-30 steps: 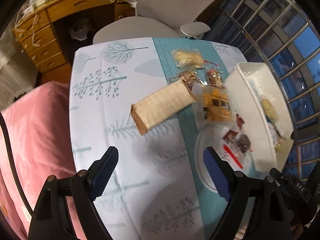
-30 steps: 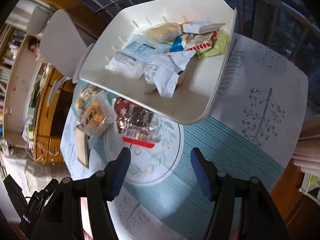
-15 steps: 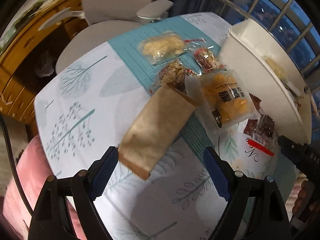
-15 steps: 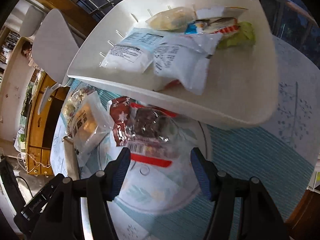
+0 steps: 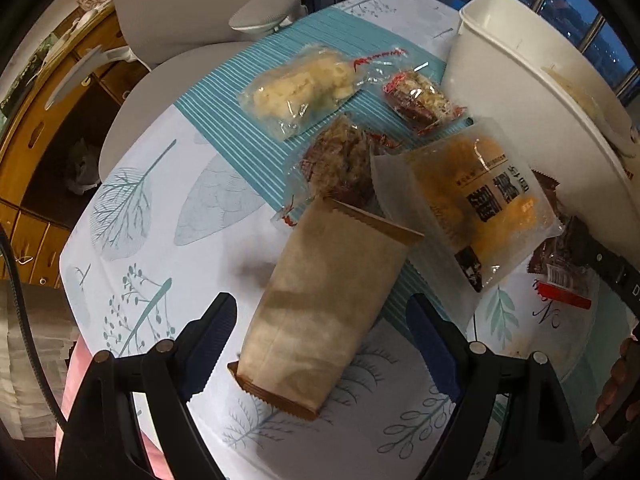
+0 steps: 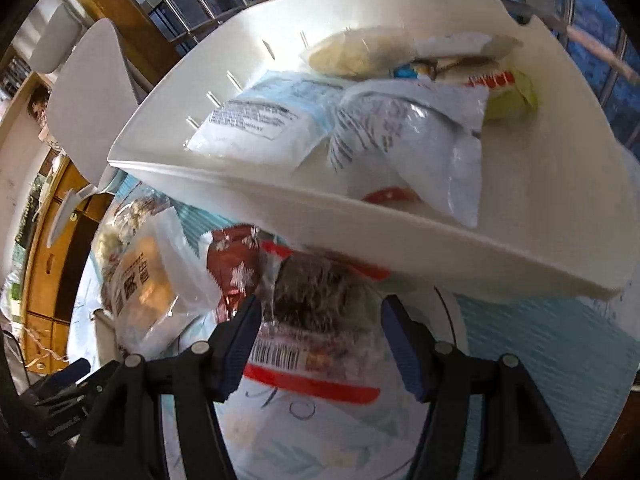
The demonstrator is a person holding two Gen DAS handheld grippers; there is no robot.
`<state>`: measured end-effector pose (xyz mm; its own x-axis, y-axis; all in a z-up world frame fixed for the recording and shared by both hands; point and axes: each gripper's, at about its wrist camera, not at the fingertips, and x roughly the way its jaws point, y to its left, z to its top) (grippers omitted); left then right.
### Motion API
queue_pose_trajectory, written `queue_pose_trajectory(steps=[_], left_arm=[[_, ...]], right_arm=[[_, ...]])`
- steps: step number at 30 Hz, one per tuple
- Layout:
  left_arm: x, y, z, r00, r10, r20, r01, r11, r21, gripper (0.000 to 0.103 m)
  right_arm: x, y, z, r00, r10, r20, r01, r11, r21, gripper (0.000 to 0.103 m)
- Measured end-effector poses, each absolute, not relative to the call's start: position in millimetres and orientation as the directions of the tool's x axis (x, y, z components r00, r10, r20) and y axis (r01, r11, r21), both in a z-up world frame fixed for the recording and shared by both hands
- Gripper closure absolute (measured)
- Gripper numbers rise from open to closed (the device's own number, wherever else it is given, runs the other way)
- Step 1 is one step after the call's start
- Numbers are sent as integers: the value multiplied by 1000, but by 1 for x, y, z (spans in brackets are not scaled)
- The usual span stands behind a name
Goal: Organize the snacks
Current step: 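Grasp the brown paper bag with the left gripper while the right grasps the red-edged dark snack packet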
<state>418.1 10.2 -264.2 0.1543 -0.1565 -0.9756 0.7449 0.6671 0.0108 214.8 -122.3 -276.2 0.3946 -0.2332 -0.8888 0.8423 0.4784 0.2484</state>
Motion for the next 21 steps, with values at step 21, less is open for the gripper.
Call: queue_pose_trajectory(steps=[21], left_arm=[[425, 6, -285, 173, -192, -966, 758, 653, 6, 38]], right_arm=[[249, -113, -283, 277, -314, -908, 806, 590, 42, 43]])
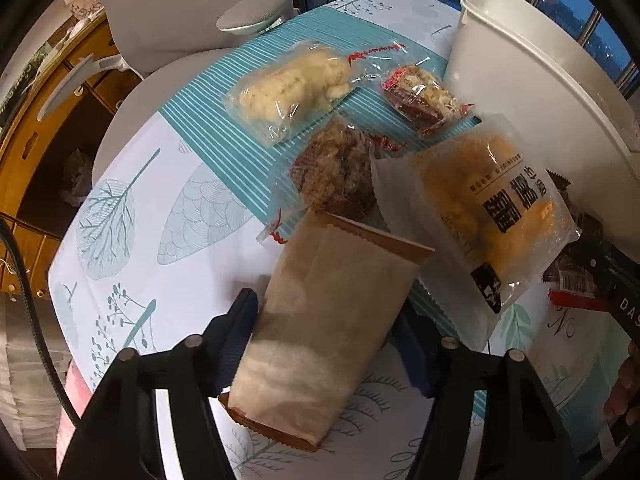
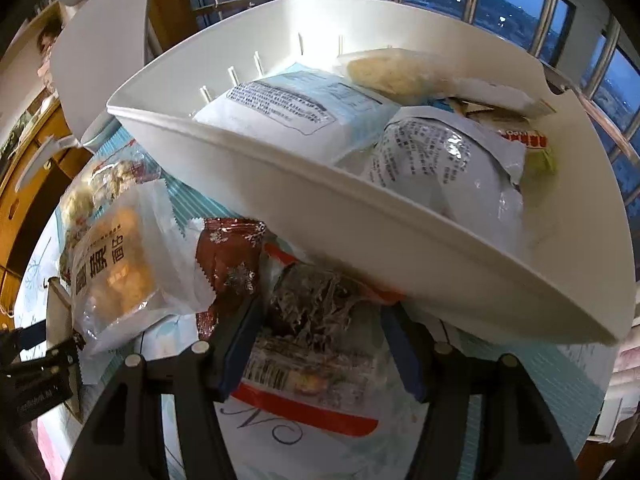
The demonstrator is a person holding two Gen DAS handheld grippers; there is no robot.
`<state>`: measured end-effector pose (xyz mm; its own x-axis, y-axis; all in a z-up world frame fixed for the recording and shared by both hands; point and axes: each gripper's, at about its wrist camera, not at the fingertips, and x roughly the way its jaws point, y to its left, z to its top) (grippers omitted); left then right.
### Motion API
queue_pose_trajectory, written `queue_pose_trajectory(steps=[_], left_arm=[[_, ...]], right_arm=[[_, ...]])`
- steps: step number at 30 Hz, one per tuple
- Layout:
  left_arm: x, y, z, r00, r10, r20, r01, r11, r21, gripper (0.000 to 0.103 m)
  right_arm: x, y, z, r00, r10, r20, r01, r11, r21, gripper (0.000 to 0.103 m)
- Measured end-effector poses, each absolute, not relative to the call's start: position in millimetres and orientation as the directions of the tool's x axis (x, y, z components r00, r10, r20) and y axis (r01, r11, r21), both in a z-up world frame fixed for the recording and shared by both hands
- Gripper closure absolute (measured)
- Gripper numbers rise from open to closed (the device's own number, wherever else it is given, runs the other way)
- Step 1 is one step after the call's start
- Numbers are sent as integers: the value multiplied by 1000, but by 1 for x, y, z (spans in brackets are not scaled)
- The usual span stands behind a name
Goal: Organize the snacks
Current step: 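Grasp the brown paper bag with the left gripper while the right grasps the red-edged dark snack packet, then carry both held packets into the white tray and open both grippers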
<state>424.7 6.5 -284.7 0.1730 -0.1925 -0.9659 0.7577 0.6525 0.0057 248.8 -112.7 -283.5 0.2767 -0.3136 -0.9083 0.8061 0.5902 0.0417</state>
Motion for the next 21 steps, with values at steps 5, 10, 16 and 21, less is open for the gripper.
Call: queue_pose_trajectory(steps=[5, 10, 16, 21], left_arm=[[419, 11, -283, 211, -205, -956, 745, 667, 22, 45], [408, 19, -283, 230, -200, -952, 706, 708, 23, 47], [395, 31, -277, 235, -166, -958, 670, 741, 36, 49], [380, 44, -261, 230, -161, -960, 634, 773, 22, 50]], right_arm=[[253, -111, -282, 282, -298, -912, 775, 631, 33, 51], [255, -110, -282, 279, -273, -921, 741, 671, 26, 52], [246, -107, -281, 258, -224, -940, 705, 708, 25, 56], [232, -101, -279, 227, -190, -955, 688, 725, 19, 57]])
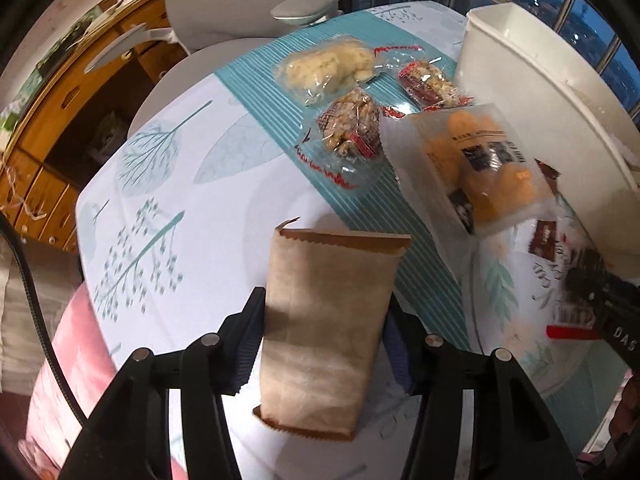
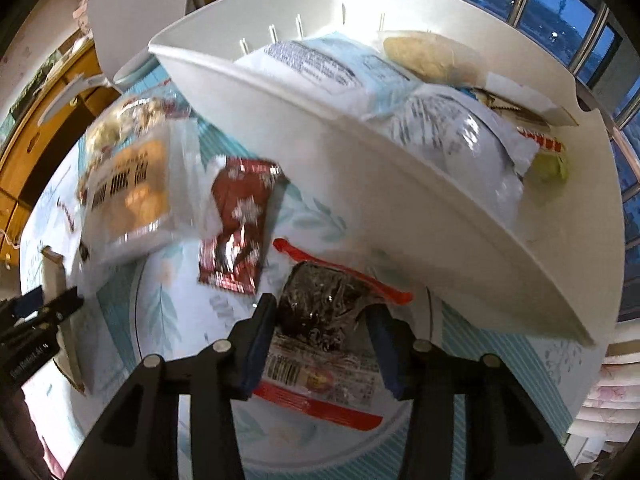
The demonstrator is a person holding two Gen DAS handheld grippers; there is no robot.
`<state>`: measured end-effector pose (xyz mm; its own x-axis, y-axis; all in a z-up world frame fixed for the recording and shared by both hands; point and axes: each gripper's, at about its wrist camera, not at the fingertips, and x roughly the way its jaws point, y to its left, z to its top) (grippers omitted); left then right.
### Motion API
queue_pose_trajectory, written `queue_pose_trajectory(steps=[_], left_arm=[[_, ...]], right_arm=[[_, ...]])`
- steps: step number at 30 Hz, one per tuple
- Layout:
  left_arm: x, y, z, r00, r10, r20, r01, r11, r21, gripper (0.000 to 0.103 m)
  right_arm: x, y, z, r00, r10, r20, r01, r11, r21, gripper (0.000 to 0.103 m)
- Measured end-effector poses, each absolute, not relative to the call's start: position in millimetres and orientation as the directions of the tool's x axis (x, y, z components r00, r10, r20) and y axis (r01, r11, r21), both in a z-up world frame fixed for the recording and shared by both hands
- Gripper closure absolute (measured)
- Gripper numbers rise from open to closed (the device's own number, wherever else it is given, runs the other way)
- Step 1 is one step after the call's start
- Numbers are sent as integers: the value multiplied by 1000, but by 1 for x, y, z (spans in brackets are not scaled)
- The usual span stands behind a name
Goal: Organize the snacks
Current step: 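Carry both held packets into the white tray and open both grippers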
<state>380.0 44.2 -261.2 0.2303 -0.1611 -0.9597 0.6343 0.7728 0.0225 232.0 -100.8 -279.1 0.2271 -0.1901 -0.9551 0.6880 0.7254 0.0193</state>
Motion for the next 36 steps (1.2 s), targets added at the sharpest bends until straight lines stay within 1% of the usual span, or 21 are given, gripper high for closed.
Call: queue_pose_trajectory(steps=[5, 10, 14, 19, 23, 26, 28, 32, 36], left_arm=[[350, 57, -238, 218, -164, -962, 572, 820, -10, 51], [325, 69, -216, 197, -198, -960, 524, 849, -68, 51], [307, 73, -209, 157, -190, -969, 488, 868, -91, 51], [288, 86, -205, 102, -222, -970, 403, 901, -164, 51], [269, 97, -199, 97, -234, -967, 325, 926, -191, 51], [252, 97, -185, 115, -264, -958, 306, 927, -219, 51], [242, 93, -175, 141, -263, -954, 295, 932, -213, 51], [229, 82, -162, 140, -271, -952, 222, 946, -236, 51], [219, 61, -149, 151, -259, -954, 167, 958, -234, 51]], right_arm=[[219, -93, -274, 204, -152, -967, 663, 748, 22, 58], [202, -85, -264, 177, -122, -977, 653, 757, 24, 58], [190, -79, -254, 182, -74, -980, 627, 777, 58, 58], [177, -74, -246, 185, -20, -982, 577, 811, 92, 57], [175, -68, -234, 200, 37, -979, 514, 847, 137, 57], [180, -71, -222, 221, 91, -971, 454, 871, 186, 57], [183, -75, -214, 244, 127, -961, 405, 887, 220, 57], [185, -87, -195, 286, 215, -934, 291, 909, 298, 57], [185, -108, -182, 319, 264, -910, 214, 916, 340, 57]])
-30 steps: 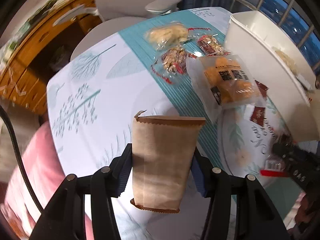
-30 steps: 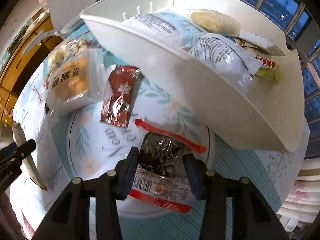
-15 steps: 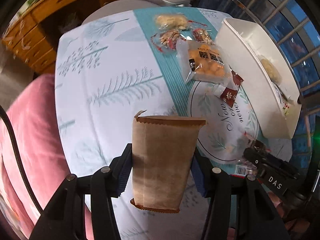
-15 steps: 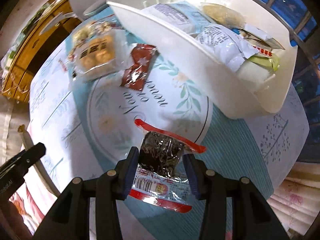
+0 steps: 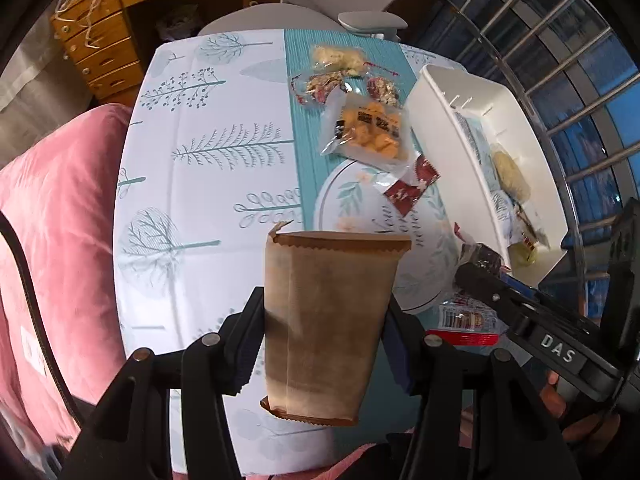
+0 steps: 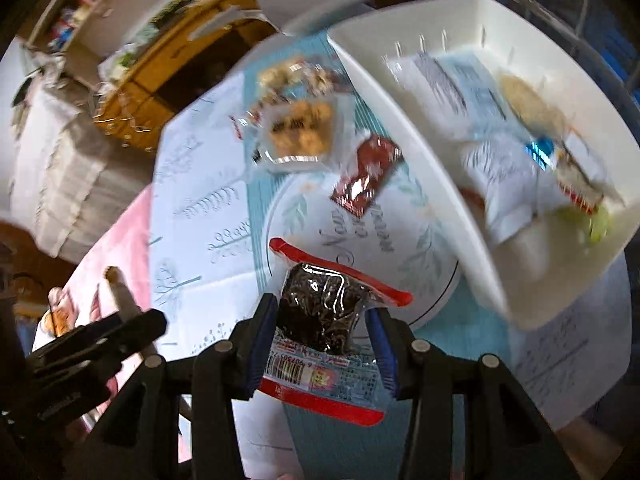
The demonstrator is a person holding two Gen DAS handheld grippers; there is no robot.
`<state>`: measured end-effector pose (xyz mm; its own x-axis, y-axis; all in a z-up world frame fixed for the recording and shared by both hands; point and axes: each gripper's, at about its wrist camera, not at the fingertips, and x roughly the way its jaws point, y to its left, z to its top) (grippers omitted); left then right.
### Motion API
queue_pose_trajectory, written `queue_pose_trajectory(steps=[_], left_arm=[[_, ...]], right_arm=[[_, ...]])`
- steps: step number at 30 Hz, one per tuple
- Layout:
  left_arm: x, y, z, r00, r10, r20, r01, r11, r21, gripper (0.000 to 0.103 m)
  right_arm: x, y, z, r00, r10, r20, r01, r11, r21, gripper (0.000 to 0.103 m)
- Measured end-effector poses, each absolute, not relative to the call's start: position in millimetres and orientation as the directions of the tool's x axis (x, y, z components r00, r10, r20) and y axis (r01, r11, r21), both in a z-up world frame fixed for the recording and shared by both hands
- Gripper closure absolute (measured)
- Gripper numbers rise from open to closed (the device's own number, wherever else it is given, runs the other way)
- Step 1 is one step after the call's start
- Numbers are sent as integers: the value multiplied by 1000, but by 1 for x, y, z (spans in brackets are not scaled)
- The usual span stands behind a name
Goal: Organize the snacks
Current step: 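Carry both held packets into the white tray and open both grippers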
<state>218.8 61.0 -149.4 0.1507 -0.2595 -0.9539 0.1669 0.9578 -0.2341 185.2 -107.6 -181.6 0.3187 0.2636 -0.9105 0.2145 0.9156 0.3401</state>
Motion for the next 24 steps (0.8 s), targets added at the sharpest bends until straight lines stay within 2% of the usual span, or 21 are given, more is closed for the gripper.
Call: queue_pose_trajectory(steps=[12, 18, 24], left_arm=[[204, -17, -115, 254, -312, -916, 78, 950, -302, 50], [201, -63, -107, 287, -378, -880, 98, 926, -365, 50], [201, -111, -106, 299, -434, -850, 137, 901, -411, 51]], right_arm=[[172, -202, -143, 423, 422, -802, 42, 875, 482, 57], [163, -244, -129, 469, 421, -776, -9, 881, 473, 57], [159, -282, -124, 488, 376, -788, -11, 905, 425, 57]])
